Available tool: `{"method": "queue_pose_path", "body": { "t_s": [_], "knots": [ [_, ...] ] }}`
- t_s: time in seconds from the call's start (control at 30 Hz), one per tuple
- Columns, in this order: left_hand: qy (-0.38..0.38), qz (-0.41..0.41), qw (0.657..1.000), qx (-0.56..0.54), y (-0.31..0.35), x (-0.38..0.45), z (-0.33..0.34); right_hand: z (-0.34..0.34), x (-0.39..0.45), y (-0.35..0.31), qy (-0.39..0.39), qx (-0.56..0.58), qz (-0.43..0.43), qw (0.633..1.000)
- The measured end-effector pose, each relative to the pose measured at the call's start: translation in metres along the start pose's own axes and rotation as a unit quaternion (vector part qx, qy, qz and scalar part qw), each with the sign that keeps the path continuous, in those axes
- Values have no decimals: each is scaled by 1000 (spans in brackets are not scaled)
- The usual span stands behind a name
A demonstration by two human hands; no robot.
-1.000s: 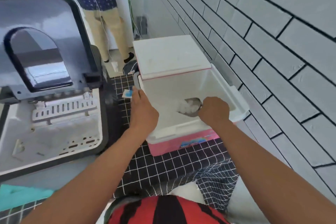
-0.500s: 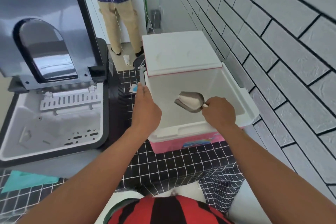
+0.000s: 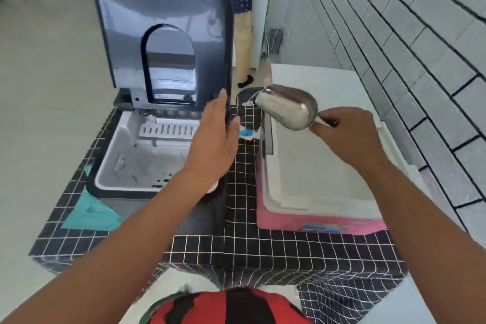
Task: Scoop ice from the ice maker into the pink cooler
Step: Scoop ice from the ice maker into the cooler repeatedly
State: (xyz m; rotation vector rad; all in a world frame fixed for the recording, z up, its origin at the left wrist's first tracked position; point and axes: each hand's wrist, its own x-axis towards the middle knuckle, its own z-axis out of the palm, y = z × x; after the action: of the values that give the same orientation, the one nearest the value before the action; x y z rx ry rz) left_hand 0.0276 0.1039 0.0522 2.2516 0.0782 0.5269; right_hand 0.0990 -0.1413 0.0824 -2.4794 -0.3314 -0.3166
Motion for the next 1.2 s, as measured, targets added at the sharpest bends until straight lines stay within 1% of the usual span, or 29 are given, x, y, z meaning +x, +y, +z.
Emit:
{"method": "queue_pose_path", "body": {
  "t_s": [0.07, 0.13, 0.2, 0.27, 0.33, 0.4, 0.43, 0.5, 0.57, 0.67, 0.73, 0.87, 0.93, 1.0, 1.07, 1.2],
  "knots": [
    [39, -4, 998, 50, -28, -1, -37, 4, 8, -48, -23, -19, -66, 997],
    [75, -24, 992, 99, -61, -3, -72, 14, 12, -92, -71, -59, -109, 990],
    [91, -63, 985, 134, -92, -4, -101, 28, 14, -130, -112, -151, -154, 970],
    [68, -98, 979, 165, -120, -6, -122, 42, 16, -161, -153, -247, -208, 934],
    [2, -115, 978, 176, -140, -9, -135, 55, 17, -190, -183, -319, -243, 897],
    [-55, -120, 980, 148, -153, -13, -142, 67, 15, -213, -192, -389, -268, 860],
    [-66, -119, 983, 127, -157, -14, -143, 73, 12, -223, -196, -420, -284, 839],
    [-64, -110, 987, 97, -162, -14, -144, 85, 2, -241, -211, -472, -320, 794],
    [-53, -110, 989, 87, -164, -14, -143, 101, -9, -253, -240, -503, -337, 759],
    [-41, -114, 990, 74, -166, -15, -142, 126, -20, -258, -258, -547, -330, 725],
    [-43, -109, 991, 61, -165, -15, -143, 137, -20, -259, -269, -561, -305, 721],
    [-57, -105, 992, 41, -164, -15, -146, 155, -19, -261, -305, -551, -257, 734],
    [-60, -104, 992, 36, -166, -15, -146, 162, -20, -259, -332, -537, -245, 736],
    [-58, -101, 992, 36, -167, -15, -146, 165, -17, -256, -343, -522, -248, 741],
    [-53, -99, 993, 39, -168, -15, -145, 165, -10, -252, -334, -503, -254, 756],
    [-52, -101, 993, 30, -167, -16, -146, 170, -12, -251, -317, -441, -242, 804]
  ]
}}
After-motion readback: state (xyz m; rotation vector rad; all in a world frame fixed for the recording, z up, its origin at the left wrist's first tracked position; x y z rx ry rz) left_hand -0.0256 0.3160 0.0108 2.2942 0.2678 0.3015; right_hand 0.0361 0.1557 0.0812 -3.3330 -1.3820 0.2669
